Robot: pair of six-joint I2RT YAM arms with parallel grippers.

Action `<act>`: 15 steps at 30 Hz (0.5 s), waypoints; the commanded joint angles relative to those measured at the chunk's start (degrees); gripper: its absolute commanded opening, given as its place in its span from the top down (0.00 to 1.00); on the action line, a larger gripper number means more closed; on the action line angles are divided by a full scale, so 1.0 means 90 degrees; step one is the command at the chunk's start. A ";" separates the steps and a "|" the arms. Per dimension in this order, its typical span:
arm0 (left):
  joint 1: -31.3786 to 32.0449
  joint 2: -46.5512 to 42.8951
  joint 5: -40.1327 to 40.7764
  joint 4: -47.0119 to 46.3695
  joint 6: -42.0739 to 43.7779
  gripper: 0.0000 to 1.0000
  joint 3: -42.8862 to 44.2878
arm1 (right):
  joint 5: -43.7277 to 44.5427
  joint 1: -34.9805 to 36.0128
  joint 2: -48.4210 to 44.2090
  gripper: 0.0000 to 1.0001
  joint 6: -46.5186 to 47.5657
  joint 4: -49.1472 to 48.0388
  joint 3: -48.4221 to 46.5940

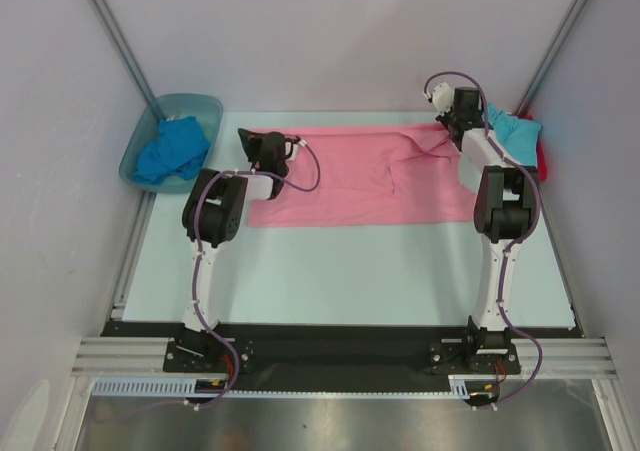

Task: Fold and stack the t-shirts
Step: Fold the tshirt

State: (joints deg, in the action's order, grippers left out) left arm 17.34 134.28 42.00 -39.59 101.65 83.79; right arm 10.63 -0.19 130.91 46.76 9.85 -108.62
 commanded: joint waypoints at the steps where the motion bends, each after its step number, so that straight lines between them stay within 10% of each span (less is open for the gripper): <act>1: -0.0394 -0.0017 0.0695 -0.0239 0.0122 1.00 0.0319 | 0.0732 -0.0175 -0.0415 1.00 0.0136 -0.0400 0.0027; 15: -0.0433 -0.0710 0.0041 0.1896 -0.0931 1.00 0.0241 | -0.0731 -0.0360 -0.0728 1.00 0.0429 0.1988 -0.0265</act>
State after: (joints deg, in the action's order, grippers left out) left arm 16.36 133.86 41.08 -30.94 98.00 84.51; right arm 5.04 -0.69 128.33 48.42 19.20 -107.42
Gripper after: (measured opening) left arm 0.008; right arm 0.028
